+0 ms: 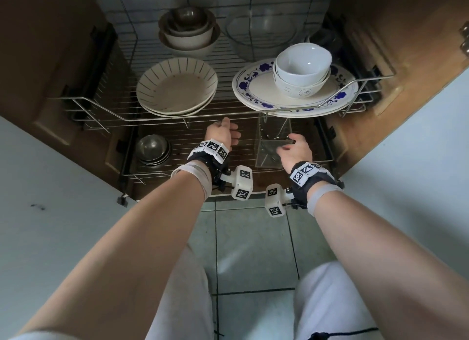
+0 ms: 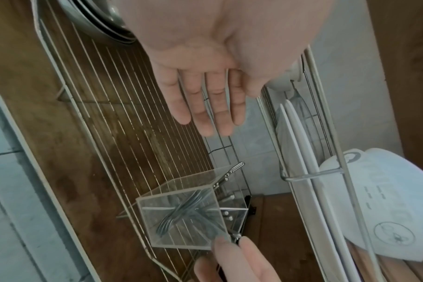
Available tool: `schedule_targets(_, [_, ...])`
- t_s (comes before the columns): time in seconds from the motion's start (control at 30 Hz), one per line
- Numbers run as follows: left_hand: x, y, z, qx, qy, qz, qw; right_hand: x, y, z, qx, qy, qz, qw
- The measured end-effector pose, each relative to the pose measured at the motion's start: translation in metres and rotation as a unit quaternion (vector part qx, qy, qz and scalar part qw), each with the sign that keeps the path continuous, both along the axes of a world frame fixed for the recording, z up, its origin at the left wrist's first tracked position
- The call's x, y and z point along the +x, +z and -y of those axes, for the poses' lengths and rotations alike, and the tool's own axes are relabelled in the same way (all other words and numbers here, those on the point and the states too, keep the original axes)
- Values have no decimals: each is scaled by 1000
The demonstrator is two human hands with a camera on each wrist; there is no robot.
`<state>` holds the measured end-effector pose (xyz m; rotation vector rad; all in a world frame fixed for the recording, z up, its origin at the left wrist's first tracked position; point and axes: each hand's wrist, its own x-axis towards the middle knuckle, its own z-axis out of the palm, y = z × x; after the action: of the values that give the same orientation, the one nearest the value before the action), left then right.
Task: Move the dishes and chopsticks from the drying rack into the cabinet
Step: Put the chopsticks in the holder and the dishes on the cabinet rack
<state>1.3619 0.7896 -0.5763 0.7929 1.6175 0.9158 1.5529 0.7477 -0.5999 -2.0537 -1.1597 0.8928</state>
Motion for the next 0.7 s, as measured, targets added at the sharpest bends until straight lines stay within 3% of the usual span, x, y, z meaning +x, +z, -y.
schedule_targets(0.17, [10, 21, 27, -64, -8, 38, 997, 8, 9, 22, -29, -16, -41, 999])
schedule_targets(0.27, [19, 53, 54, -107, -30, 36, 993, 9, 36, 49, -60, -16, -72, 995])
schedule_targets(0.5, [17, 165, 114, -165, -27, 32, 985, 6, 166, 106, -91, -11, -119, 989])
schedule_targets(0.7, [-10, 324, 151, -166, -5, 30, 986, -20, 330, 139, -119, 48, -167, 978])
